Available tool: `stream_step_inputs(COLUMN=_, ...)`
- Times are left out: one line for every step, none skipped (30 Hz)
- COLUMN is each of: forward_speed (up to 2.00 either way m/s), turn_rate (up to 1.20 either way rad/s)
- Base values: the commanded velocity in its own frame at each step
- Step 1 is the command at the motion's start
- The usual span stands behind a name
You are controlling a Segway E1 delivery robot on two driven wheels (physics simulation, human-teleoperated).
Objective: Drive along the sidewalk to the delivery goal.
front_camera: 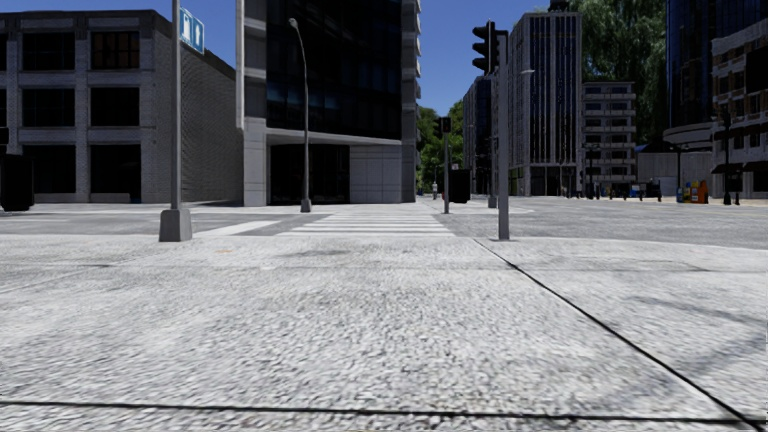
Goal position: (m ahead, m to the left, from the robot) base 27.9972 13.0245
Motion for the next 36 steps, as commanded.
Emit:
stream_step_inputs(forward_speed=2.0, turn_rate=0.0)
stream_step_inputs(forward_speed=2.0, turn_rate=0.0)
stream_step_inputs(forward_speed=2.0, turn_rate=0.0)
stream_step_inputs(forward_speed=2.0, turn_rate=0.0)
stream_step_inputs(forward_speed=2.0, turn_rate=0.0)
stream_step_inputs(forward_speed=2.0, turn_rate=0.0)
stream_step_inputs(forward_speed=2.0, turn_rate=0.0)
stream_step_inputs(forward_speed=1.97, turn_rate=0.0)
stream_step_inputs(forward_speed=1.95, turn_rate=0.0)
stream_step_inputs(forward_speed=1.95, turn_rate=0.0)
stream_step_inputs(forward_speed=2.0, turn_rate=0.0)
stream_step_inputs(forward_speed=2.0, turn_rate=0.0)
stream_step_inputs(forward_speed=2.0, turn_rate=0.0)
stream_step_inputs(forward_speed=2.0, turn_rate=0.0)
stream_step_inputs(forward_speed=2.0, turn_rate=0.0)
stream_step_inputs(forward_speed=2.0, turn_rate=0.0)
stream_step_inputs(forward_speed=1.98, turn_rate=0.0)
stream_step_inputs(forward_speed=1.98, turn_rate=0.0)
stream_step_inputs(forward_speed=1.95, turn_rate=0.0)
stream_step_inputs(forward_speed=1.94, turn_rate=0.0)
stream_step_inputs(forward_speed=1.93, turn_rate=0.0)
stream_step_inputs(forward_speed=1.93, turn_rate=0.0)
stream_step_inputs(forward_speed=1.94, turn_rate=0.0)
stream_step_inputs(forward_speed=1.97, turn_rate=0.0)
stream_step_inputs(forward_speed=2.0, turn_rate=0.0)
stream_step_inputs(forward_speed=2.0, turn_rate=0.0)
stream_step_inputs(forward_speed=2.0, turn_rate=0.0)
stream_step_inputs(forward_speed=1.98, turn_rate=0.0)
stream_step_inputs(forward_speed=1.93, turn_rate=0.0)
stream_step_inputs(forward_speed=1.89, turn_rate=0.0)
stream_step_inputs(forward_speed=1.89, turn_rate=0.0)
stream_step_inputs(forward_speed=1.88, turn_rate=0.0)
stream_step_inputs(forward_speed=1.89, turn_rate=0.0)
stream_step_inputs(forward_speed=1.91, turn_rate=0.0)
stream_step_inputs(forward_speed=1.92, turn_rate=0.0)
stream_step_inputs(forward_speed=1.92, turn_rate=0.0)
